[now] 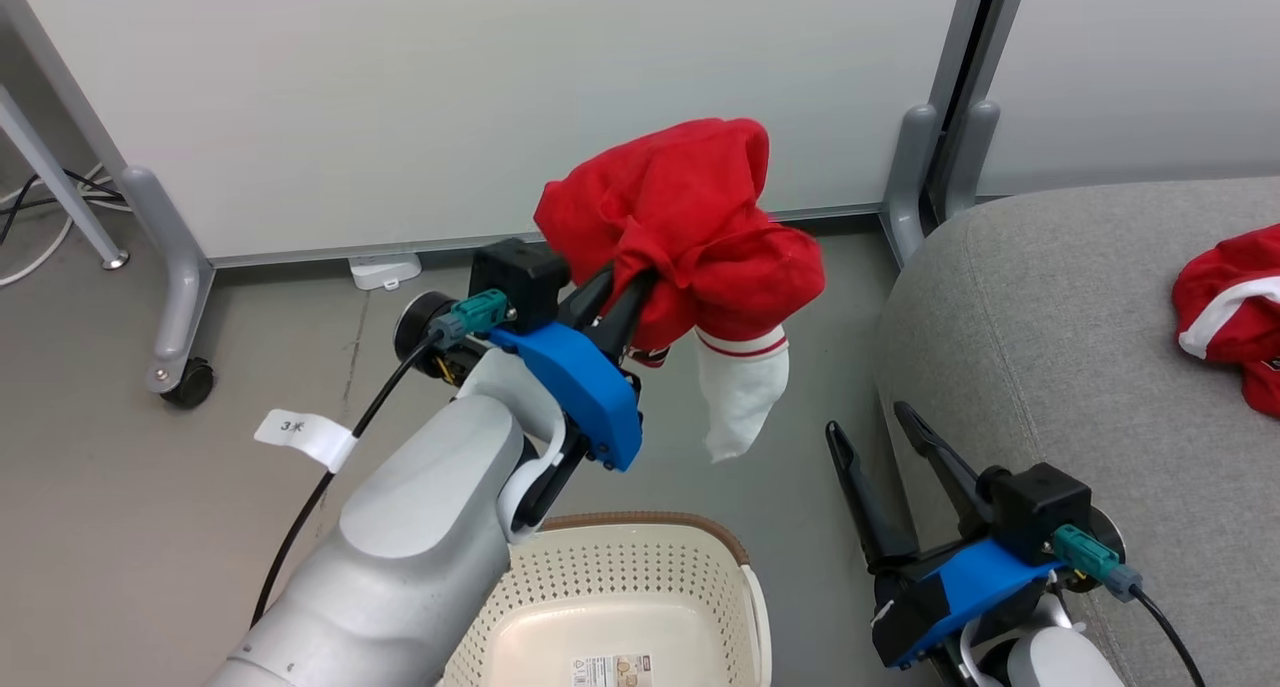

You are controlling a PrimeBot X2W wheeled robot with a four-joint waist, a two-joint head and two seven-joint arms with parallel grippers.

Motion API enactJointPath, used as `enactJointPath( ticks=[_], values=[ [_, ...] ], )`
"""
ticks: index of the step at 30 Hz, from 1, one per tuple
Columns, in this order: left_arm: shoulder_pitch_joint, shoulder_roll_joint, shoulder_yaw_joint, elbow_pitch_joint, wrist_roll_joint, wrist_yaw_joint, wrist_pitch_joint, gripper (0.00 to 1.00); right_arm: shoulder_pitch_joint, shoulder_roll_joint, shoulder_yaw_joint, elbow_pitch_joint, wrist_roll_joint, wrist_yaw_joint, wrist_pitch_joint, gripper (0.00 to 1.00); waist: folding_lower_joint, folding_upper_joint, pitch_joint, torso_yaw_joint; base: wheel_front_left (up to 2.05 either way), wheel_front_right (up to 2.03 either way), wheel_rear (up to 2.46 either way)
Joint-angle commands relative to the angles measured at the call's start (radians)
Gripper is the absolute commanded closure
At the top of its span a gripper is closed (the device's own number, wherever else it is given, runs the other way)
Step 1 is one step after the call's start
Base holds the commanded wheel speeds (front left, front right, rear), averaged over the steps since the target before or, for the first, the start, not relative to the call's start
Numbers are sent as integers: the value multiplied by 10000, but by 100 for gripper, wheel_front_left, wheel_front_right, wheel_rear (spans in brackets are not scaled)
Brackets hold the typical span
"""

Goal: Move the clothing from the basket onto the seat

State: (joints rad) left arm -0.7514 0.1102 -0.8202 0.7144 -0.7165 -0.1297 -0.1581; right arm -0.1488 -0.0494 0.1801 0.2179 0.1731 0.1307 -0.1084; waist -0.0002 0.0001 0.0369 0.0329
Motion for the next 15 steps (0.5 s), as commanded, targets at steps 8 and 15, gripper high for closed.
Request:
enactJointPath(
  ticks=[8,15],
  values=[
    [-327,-191,-118,-346,-95,46,22,100,-44,-17,139,-277,-77,1,349,0,2,-1,91,25,0,0,0],
    [-311,-248,-245,-514,-55,68,-22,100,-680,-17,429,68,-341,1,701,0,2,-1,246,98,0,0,0]
  ],
)
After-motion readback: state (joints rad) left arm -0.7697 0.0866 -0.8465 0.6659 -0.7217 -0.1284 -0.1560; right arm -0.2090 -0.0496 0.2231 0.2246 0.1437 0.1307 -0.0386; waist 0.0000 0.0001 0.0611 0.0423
